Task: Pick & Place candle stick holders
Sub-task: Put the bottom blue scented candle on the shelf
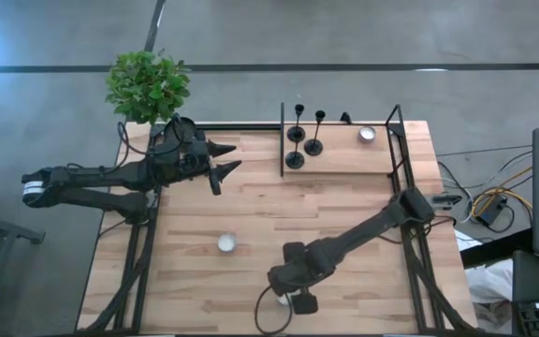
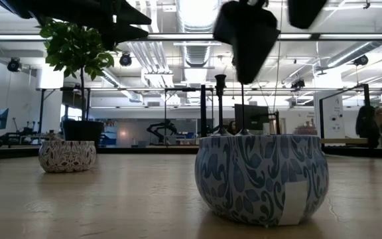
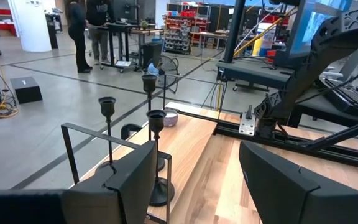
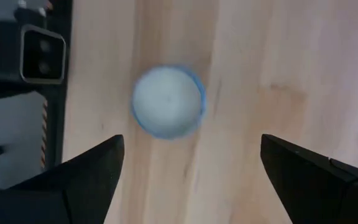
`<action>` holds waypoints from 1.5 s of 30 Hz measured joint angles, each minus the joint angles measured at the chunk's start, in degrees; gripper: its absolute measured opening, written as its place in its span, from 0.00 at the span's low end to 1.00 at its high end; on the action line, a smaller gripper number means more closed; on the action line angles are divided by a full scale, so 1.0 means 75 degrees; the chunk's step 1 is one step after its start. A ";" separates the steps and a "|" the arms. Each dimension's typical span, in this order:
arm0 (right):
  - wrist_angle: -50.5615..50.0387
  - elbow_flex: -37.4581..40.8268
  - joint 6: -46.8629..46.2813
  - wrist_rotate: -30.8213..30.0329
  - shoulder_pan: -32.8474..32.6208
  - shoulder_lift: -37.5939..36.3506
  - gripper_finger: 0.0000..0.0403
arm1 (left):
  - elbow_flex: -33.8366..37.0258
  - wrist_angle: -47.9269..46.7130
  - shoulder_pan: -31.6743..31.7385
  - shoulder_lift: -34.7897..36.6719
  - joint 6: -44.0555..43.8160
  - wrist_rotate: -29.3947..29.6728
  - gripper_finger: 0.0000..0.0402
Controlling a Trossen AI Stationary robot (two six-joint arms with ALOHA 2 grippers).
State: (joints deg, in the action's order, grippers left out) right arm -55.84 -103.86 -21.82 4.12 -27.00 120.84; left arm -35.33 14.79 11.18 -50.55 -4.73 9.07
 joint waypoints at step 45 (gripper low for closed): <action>0.0551 -0.0751 -0.0121 0.0043 -0.0252 0.1903 0.91 | 0.0000 -0.0103 -0.0001 0.0001 0.0000 0.0000 0.59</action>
State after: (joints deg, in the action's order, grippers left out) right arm -51.71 -109.50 -22.73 4.44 -28.88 135.11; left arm -35.33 14.02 11.17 -50.55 -4.73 9.07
